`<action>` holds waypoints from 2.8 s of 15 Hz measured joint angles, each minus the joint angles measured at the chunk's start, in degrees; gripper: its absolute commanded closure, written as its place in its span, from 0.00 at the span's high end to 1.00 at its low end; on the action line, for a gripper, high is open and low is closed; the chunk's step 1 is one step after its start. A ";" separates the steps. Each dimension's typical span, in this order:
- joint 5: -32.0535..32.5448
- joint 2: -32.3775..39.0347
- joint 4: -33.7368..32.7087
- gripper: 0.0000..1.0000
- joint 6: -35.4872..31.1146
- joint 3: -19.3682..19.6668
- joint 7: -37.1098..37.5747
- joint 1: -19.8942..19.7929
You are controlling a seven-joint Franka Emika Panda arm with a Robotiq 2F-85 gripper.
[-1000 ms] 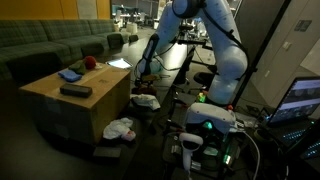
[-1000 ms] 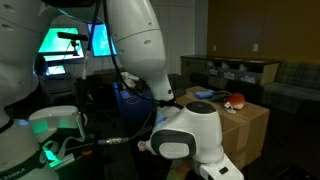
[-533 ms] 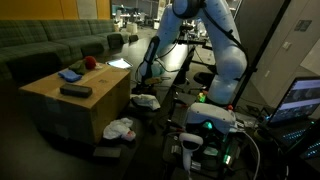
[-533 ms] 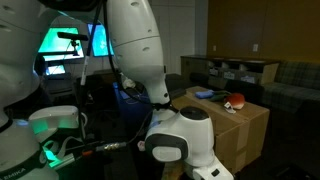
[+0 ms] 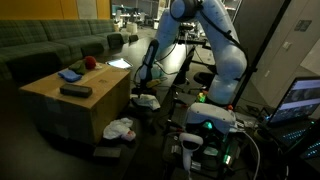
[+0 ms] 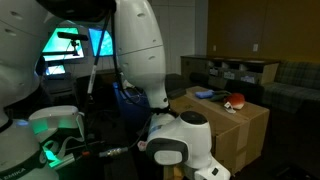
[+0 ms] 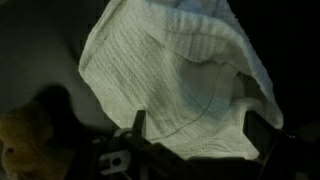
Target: Replace the objects on the box with the objects on the table one after the other
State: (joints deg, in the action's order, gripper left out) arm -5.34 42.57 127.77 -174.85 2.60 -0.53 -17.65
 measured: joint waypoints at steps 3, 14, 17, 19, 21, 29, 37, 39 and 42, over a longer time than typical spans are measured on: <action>1.54 1.34 -0.44 1.00 0.14 -0.09 -2.51 -0.27; 2.83 4.99 -1.90 0.52 -0.04 -0.25 -5.30 -1.19; 2.83 4.98 -1.95 0.30 -0.08 -0.25 -5.27 -1.19; 2.83 4.87 -1.88 0.15 -0.09 -0.26 -5.25 -1.19; 2.78 4.46 -1.39 0.04 -0.10 -0.31 -5.10 -1.19; 2.01 -4.73 8.48 0.05 -0.10 0.24 -1.36 0.27; 4.92 -23.53 20.58 0.05 0.34 17.77 12.26 22.53; 11.42 -27.36 21.41 0.05 1.67 26.46 19.90 31.46; 23.35 -31.89 20.08 0.05 5.92 39.17 32.83 44.68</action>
State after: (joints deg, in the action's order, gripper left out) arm 18.01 10.68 147.85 -168.93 41.77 32.30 27.03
